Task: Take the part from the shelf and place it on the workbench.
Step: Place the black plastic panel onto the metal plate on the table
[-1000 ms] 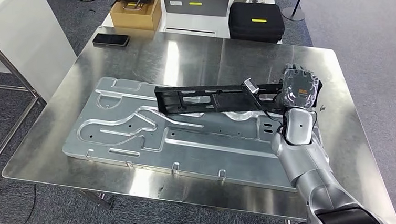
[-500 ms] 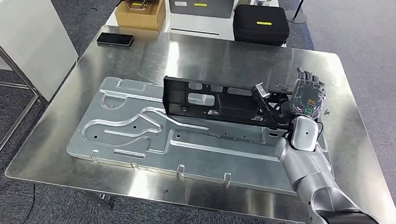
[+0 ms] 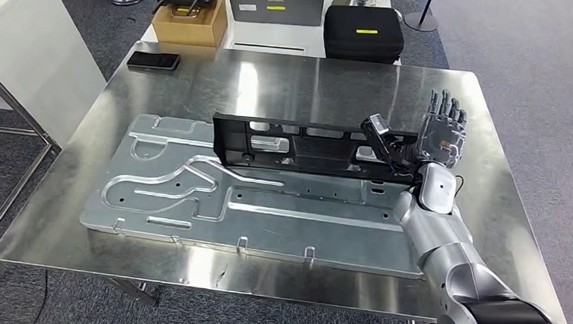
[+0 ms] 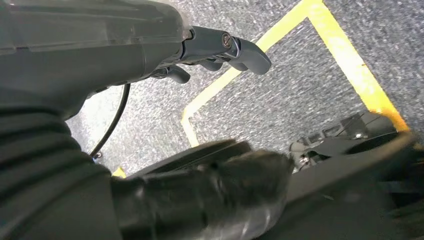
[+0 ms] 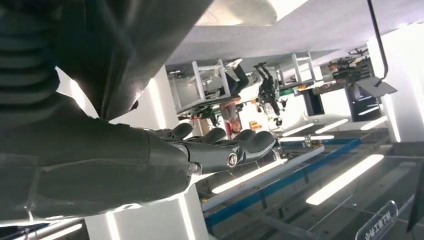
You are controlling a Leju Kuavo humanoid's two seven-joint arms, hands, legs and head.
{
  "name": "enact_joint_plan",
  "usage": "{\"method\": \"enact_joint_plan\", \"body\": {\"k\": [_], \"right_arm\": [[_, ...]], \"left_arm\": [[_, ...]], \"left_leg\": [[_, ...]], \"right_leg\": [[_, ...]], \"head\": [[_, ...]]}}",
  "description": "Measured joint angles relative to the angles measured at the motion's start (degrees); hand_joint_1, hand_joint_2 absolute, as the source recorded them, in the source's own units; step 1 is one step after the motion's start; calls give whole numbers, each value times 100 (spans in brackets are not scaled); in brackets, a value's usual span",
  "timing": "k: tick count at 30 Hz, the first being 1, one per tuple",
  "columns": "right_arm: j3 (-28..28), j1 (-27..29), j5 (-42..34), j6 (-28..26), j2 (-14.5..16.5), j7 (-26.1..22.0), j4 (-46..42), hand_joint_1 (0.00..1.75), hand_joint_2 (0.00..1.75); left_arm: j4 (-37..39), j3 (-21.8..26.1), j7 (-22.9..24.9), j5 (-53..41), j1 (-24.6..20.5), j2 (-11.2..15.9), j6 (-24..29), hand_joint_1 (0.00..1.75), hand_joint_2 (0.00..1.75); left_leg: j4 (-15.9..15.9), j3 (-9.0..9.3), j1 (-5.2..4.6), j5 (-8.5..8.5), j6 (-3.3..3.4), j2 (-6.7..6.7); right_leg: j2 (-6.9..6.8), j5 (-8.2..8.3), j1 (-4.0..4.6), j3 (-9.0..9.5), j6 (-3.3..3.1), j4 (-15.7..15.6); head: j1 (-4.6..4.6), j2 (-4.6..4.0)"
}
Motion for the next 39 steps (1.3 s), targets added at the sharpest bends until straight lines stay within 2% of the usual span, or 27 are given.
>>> {"method": "enact_joint_plan", "body": {"k": [2, 5, 7, 9, 10, 11, 12, 13, 15, 16, 17, 20, 21, 22, 23, 24, 25, 26, 27, 28, 29, 30, 32, 34, 36, 37, 39], "right_arm": [[-21, -2, -43, 38, 11, -12, 27, 0, 0], [-46, 2, -98, 82, 26, -47, 74, 0, 0], [-53, -5, -130, 116, 25, -62, 104, 0, 0], [-59, -5, -159, 144, 27, -77, 134, 0, 0], [-63, -3, -176, 152, 28, -88, 148, 0, 0], [-68, -3, -192, 161, 30, -97, 162, 0, 0], [-75, -5, -207, 168, 30, -105, 173, 0, 0], [-80, -10, -219, 174, 30, -108, 179, 0, 0], [-86, -35, -234, 185, 32, -111, 183, 0, 0], [-87, -54, -238, 186, 37, -114, 183, 0, 0], [-87, -77, -240, 184, 41, -119, 185, 0, 0], [-93, -111, -244, 130, 48, -138, 213, 0, 0], [-96, -111, -244, 94, 54, -147, 222, 0, 0], [-97, -109, -242, 58, 62, -156, 228, 0, 0], [-97, -110, -241, 34, 69, -166, 230, 0, 0], [-97, -109, -234, 14, 77, -172, 233, 0, 0], [-97, -108, -223, -8, 78, -175, 236, 0, 0], [-97, -103, -213, -57, 78, -190, 237, 0, 0], [-97, -95, -202, -138, 78, -218, 231, 0, 0], [-97, -86, -196, -234, 77, -262, 210, 0, 0], [-102, -76, -186, -326, 77, -322, 162, 0, 0], [-114, -68, -167, -390, 76, -377, 93, 0, 0], [-156, -63, -126, -455, 74, -463, -47, 0, 0], [-195, -66, -128, -480, 74, -511, -112, 0, 0], [-229, -73, -202, -484, 73, -554, -125, 0, 0], [-255, -86, -259, -483, 72, -579, -125, 0, 0], [-313, -108, -364, -479, 71, -631, -119, 0, 0]], "left_arm": [[0, 14, 1, 11, -11, 4, 6, 0, 0], [1, 27, -1, 17, -13, 4, 14, 0, 0], [1, 29, -4, 23, -24, 2, 18, 0, 0], [0, 31, -9, 39, -33, 2, 20, 0, 0], [0, 33, -11, 49, -33, 2, 20, 0, 0], [0, 34, -14, 59, -31, 2, 20, 0, 0], [0, 36, -18, 67, -30, 2, 20, 0, 0], [0, 37, -22, 72, -30, 2, 20, 0, 0], [0, 38, -31, 79, -34, 2, 20, 0, 0], [0, 38, -33, 81, -36, 3, 20, 0, 0], [0, 39, -37, 84, -39, 3, 21, 0, 0], [0, 45, -44, 95, -30, 5, 21, 0, 0], [0, 48, -44, 97, -23, 5, 20, 0, 0], [0, 51, -44, 97, -17, 7, 20, 0, 0], [0, 52, -44, 97, -16, 7, 19, 0, 0], [0, 53, -50, 97, -18, 7, 17, 0, 0], [0, 54, -60, 97, -20, 7, 16, 0, 0], [0, 54, -72, 97, -22, 7, 15, 0, 0], [0, 54, -85, 97, -21, 7, 14, 0, 0], [0, 54, -93, 97, -19, 8, 14, 0, 0], [0, 54, -97, 97, -18, 8, 15, 0, 0], [0, 54, -99, 97, -20, 14, 15, 0, 0], [0, 54, -106, 97, -29, 25, 15, 0, 0], [0, 54, -113, 97, -30, 30, 14, 0, 0], [0, 55, -113, 97, -22, 26, 10, 0, 0], [0, 55, -113, 97, -20, 23, 7, 0, 0], [0, 56, -117, 97, -22, 20, -1, 0, 0]], "left_leg": [[-322, 139, -29, 77, 44, -4], [-394, 124, -18, 164, 105, 9], [-465, 93, 13, 253, 170, 29], [-472, 22, 9, 312, 201, 37], [-463, -20, 9, 337, 198, 40], [-449, -64, 11, 362, 191, 42], [-431, -109, 17, 385, 179, 43], [-410, -151, 26, 406, 160, 41], [-365, -229, 36, 450, 101, 31], [-352, -257, 34, 476, 62, 23], [-347, -283, 31, 511, 17, 16], [-365, -346, 41, 594, -113, -3], [-296, -393, 48, 494, -138, -5], [-123, -465, 56, 295, -153, -4], [163, -557, 61, 14, -157, 0], [534, -659, 59, -268, -158, 1], [903, -739, 57, -465, -157, 1], [1168, -766, 52, -534, -152, 1], [1271, -713, 44, -481, -139, 2], [1165, -564, 34, -340, -114, 2], [874, -321, 13, -189, -72, 0], [485, -35, -13, -123, -13, 0], [-168, 386, -64, -151, 70, 1], [-399, 485, -84, -205, 100, 4], [-509, 501, -54, -130, 152, 21], [-558, 497, -37, -73, 185, 33], [-594, 462, -29, -3, 223, 50]], "right_leg": [[18, 18, 7, -36, 54, 14], [29, 7, -2, -83, 154, 29], [22, -290, -9, -201, 205, 337], [13, -750, -37, -425, 253, 1008], [11, -901, -54, -511, 278, 1314], [7, -952, -74, -525, 301, 1476], [3, -898, -97, -440, 321, 1434], [-3, -767, -121, -248, 338, 1184], [-6, -543, -147, 233, 359, 439], [2, -475, -141, 377, 346, 180], [12, -458, -125, 428, 321, 52], [11, -344, -95, 320, 178, 21], [2, -283, -100, 273, 118, 7], [-8, -220, -106, 216, 59, -8], [-14, -162, -101, 154, 18, -9], [-12, -115, -87, 83, -12, -9], [-13, -72, -67, 13, -26, -6], [-14, -31, -45, -55, -29, -2], [-15, 6, -24, -120, -31, 3], [-17, 44, -6, -173, -29, 9], [-19, 78, 9, -214, -25, 13], [-21, 109, 23, -246, -15, 18], [-27, 165, 26, -279, 24, 24], [-32, 225, 14, -293, 91, 10], [-29, 203, 16, -334, 155, 54], [-25, 91, 19, -401, 183, 197], [-20, -295, 6, -657, 238, 812]], "head": [[1, 0], [3, 0], [13, 0], [20, 0], [21, 0], [21, 0], [21, 0], [20, 0], [20, 0], [20, 0], [18, 0], [15, 0], [12, 0], [6, 0], [1, 0], [-4, 0], [-5, 0], [-5, 0], [-6, 0], [-6, 0], [-6, 0], [-5, 0], [-5, 0], [-8, 0], [-5, 0], [0, 0], [11, 0]]}}
